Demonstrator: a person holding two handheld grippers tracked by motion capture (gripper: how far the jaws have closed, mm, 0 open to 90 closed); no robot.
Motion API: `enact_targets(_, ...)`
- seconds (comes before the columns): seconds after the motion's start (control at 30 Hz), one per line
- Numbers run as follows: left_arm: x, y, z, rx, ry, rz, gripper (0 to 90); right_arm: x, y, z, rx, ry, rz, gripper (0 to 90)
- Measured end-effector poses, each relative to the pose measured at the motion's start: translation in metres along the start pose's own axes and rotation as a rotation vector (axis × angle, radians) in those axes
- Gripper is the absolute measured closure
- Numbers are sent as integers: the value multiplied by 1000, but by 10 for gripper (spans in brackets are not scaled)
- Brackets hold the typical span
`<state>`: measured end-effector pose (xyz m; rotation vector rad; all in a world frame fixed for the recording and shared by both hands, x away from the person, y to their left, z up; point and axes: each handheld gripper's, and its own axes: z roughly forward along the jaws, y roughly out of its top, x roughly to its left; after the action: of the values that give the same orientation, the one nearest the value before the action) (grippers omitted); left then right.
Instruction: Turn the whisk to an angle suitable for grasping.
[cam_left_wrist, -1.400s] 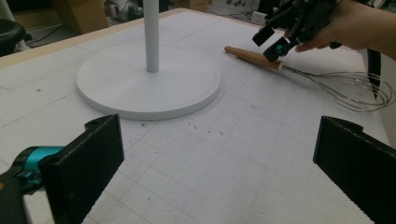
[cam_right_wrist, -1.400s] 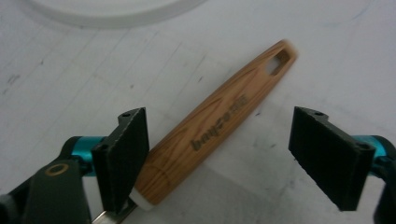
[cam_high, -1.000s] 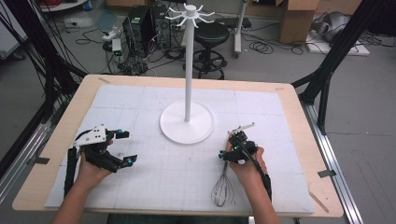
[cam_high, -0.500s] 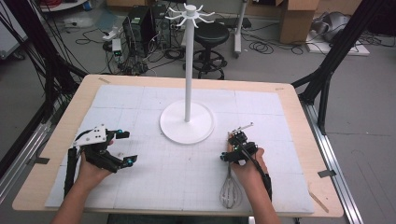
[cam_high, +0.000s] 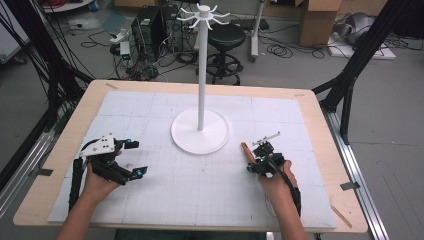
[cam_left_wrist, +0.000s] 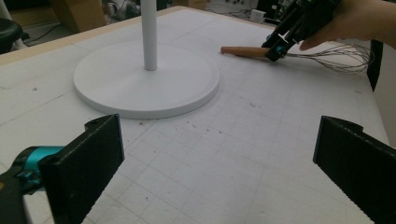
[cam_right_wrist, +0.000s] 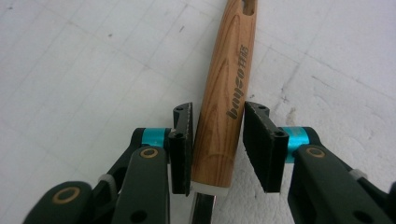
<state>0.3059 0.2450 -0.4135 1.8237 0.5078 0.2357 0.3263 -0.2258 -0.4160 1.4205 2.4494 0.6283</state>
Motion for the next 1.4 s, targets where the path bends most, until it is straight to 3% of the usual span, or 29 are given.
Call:
enact_targets(0.27, 1, 0, 0, 0, -1, 1, 24, -5, 2, 0, -27, 86, 23, 518)
enact_targets(0.5, 1, 0, -1, -4, -2, 2, 25, -8, 6, -4, -50, 119, 29, 443)
enact_targets(0.63, 1, 0, -2, -5, -3, 2, 24, -13, 7, -5, -61, 132, 59, 436)
enact_targets(0.7, 1, 0, -1, -4, -1, 0, 25, -16, 7, -2, -46, 145, 74, 441)
enact_targets(0.8, 1, 0, -1, -3, -3, 1, 24, -16, 7, 8, 24, 160, 79, 458)
enact_targets(0.93, 1, 0, -1, -4, -2, 0, 25, -12, 7, 7, 32, 106, 24, 595)
enact_targets(1.13, 1, 0, -1, -3, -2, 1, 25, -3, 8, 5, 40, 180, -29, 645)
enact_targets(1.23, 0, 0, -1, -4, -2, 1, 25, 3, 11, 1, 31, 182, -84, 699)
enact_targets(1.3, 1, 0, -1, -5, -2, 2, 25, 8, 12, 0, 43, 170, -142, 700)
enact_targets(1.4, 1, 0, -1, -6, -1, 1, 25, 14, 13, 0, 57, 159, -192, 700)
